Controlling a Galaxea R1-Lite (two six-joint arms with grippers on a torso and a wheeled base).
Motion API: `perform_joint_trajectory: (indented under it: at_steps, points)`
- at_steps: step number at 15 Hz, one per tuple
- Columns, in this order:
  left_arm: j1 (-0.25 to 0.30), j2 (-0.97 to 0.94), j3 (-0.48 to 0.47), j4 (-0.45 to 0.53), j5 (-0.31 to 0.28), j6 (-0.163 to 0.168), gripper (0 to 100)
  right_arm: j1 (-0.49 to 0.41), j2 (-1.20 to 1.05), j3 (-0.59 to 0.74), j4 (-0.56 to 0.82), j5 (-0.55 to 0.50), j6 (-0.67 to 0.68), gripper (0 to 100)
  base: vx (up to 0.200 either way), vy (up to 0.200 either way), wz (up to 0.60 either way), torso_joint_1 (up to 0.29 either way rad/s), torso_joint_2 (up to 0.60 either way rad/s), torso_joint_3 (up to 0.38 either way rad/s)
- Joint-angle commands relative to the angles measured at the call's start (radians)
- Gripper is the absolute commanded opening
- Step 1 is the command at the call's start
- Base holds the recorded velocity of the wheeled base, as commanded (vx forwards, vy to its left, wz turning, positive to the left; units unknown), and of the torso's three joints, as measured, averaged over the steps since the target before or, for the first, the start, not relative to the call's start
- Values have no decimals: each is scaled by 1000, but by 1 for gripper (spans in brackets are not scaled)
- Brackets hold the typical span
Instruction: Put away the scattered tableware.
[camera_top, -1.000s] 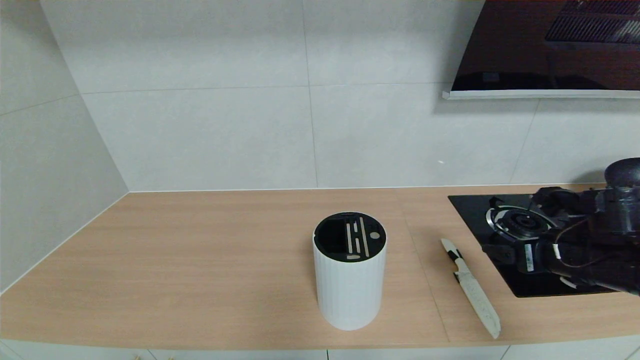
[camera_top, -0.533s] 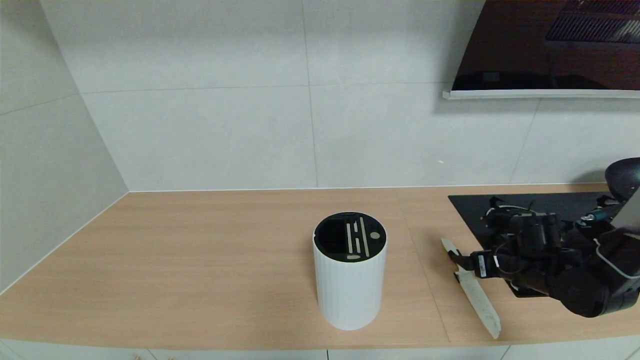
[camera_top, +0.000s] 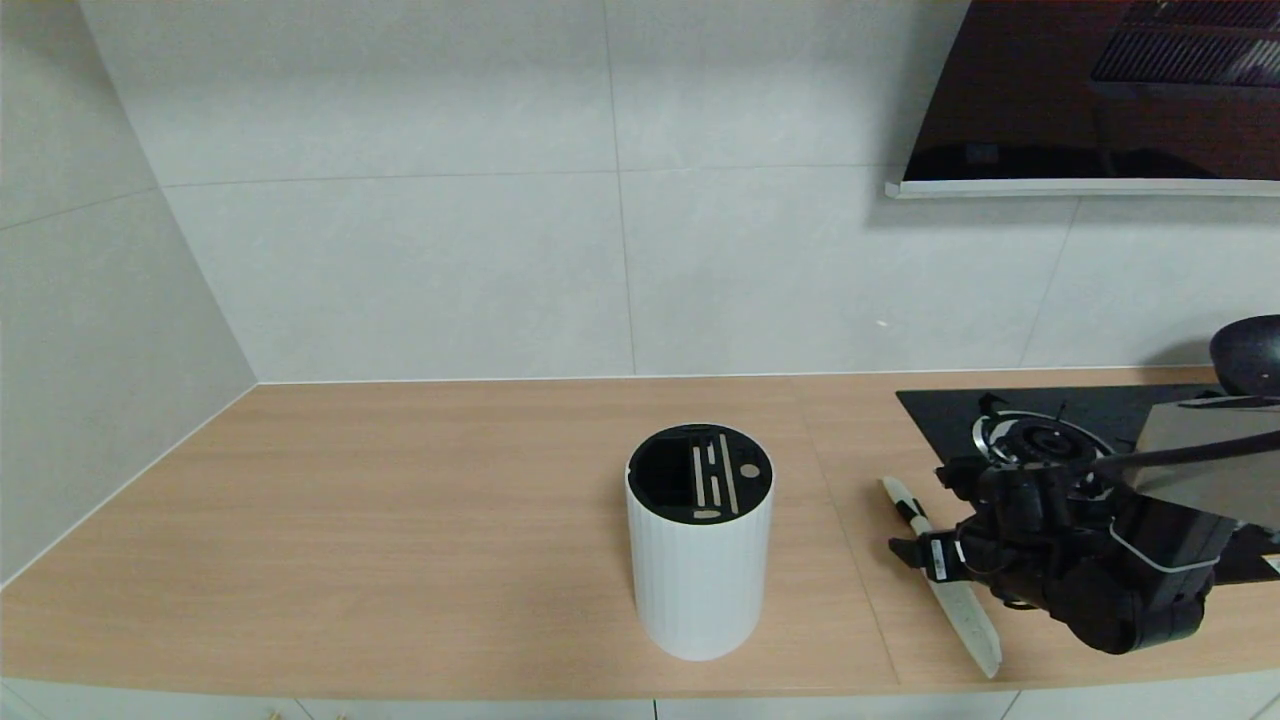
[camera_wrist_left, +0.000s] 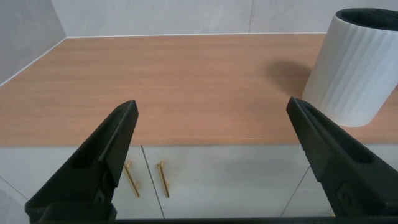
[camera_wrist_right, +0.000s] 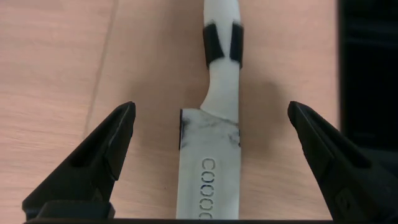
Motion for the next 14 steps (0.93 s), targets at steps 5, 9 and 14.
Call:
perform_joint_trajectory:
  at_steps: [5, 9, 14]
  points:
    - [0, 2, 0, 0, 0, 0, 100, 0, 27, -2, 0, -3, -1, 100, 0, 0, 0, 0, 0, 0]
    - [0, 2, 0, 0, 0, 0, 100, 5, 33, 4, 0, -23, -4, 100, 0, 0, 0, 0, 0, 0]
    - [0, 2, 0, 0, 0, 0, 100, 6, 39, 2, 0, -23, -4, 100, 0, 0, 0, 0, 0, 0]
